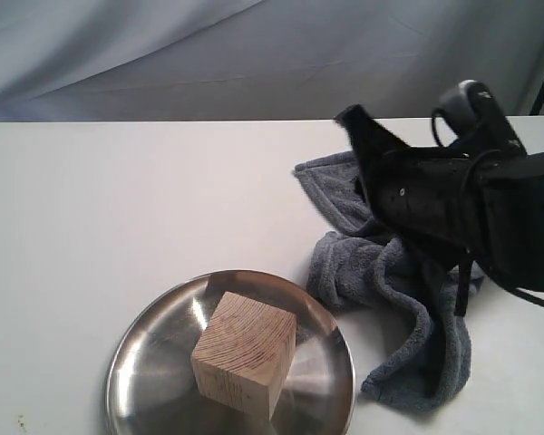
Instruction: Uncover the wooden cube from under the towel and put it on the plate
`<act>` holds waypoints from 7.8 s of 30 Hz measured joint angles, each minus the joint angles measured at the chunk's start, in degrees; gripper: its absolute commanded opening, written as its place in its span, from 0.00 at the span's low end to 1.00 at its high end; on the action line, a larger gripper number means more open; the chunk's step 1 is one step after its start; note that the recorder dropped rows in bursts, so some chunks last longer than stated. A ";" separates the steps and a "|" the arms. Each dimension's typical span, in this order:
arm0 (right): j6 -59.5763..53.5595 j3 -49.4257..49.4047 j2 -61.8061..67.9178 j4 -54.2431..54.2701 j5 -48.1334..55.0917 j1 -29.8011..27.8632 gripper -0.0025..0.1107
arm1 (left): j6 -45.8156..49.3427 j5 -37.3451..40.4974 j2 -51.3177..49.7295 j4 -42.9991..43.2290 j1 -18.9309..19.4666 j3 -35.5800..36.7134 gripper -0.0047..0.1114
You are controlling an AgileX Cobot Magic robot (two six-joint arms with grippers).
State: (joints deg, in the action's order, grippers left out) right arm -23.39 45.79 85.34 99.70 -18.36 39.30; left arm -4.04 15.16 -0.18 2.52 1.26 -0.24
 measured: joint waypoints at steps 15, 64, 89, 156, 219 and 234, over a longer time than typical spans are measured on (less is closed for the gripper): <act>21.75 0.00 5.58 -41.62 -32.22 0.00 0.02 | 0.00 0.00 0.00 0.00 0.00 0.00 0.04; -10.04 0.00 12.48 -75.06 10.09 -50.16 0.02 | 0.00 0.00 0.00 0.00 0.00 0.00 0.04; 14.21 -15.48 -37.64 -48.37 31.77 -50.40 0.02 | 0.00 0.00 0.00 0.00 0.00 0.00 0.04; -3.27 -15.46 -85.23 -86.91 41.28 -46.75 0.02 | 0.00 0.00 0.00 0.00 0.00 0.00 0.04; 19.63 -45.57 -85.13 -93.98 36.73 -46.75 0.02 | 0.15 0.00 0.00 0.00 0.00 0.00 0.04; 19.51 -45.57 -85.13 -93.98 36.85 -46.75 0.02 | 0.15 0.00 0.00 0.00 0.00 0.00 0.04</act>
State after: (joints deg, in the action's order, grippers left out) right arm -3.89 0.22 0.22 5.72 18.49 -7.45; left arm -3.89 15.16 -0.18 2.52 1.26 -0.24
